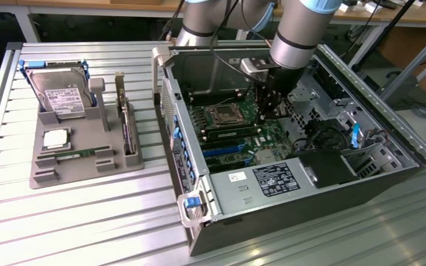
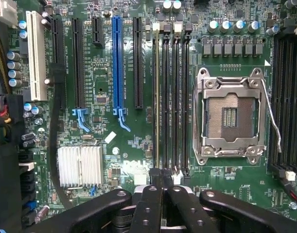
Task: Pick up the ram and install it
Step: 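Press down the ram until it locks into place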
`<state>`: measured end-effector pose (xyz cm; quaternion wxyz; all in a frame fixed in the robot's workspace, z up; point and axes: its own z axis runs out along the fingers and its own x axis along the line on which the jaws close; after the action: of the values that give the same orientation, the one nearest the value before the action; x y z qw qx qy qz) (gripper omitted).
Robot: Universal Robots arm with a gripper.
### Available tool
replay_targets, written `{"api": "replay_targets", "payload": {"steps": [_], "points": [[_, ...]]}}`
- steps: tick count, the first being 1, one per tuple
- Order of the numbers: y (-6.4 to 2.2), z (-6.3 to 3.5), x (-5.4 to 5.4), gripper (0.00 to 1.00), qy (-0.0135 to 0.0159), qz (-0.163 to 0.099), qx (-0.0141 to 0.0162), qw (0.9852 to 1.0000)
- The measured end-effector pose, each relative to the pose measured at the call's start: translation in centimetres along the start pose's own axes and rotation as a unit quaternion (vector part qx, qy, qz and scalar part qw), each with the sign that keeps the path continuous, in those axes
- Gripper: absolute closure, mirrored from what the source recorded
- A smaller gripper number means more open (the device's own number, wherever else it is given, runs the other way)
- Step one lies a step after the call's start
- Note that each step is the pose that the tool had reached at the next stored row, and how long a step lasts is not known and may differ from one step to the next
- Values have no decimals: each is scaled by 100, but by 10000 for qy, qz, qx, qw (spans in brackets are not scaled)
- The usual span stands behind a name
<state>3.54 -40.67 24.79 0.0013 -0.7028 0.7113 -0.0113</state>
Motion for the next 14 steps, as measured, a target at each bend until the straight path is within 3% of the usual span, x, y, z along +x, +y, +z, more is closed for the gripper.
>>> {"api": "replay_targets", "payload": {"steps": [9, 10, 12, 13, 14], "points": [[8, 194, 0, 90, -1, 0, -12, 10000], [5, 145, -4, 90, -20, -1, 0, 10000], [5, 10, 2, 90, -8, 0, 5, 10000], [14, -1, 2, 90, -9, 1, 11, 10000], [76, -11, 3, 90, -13, 1, 37, 10000]]}}
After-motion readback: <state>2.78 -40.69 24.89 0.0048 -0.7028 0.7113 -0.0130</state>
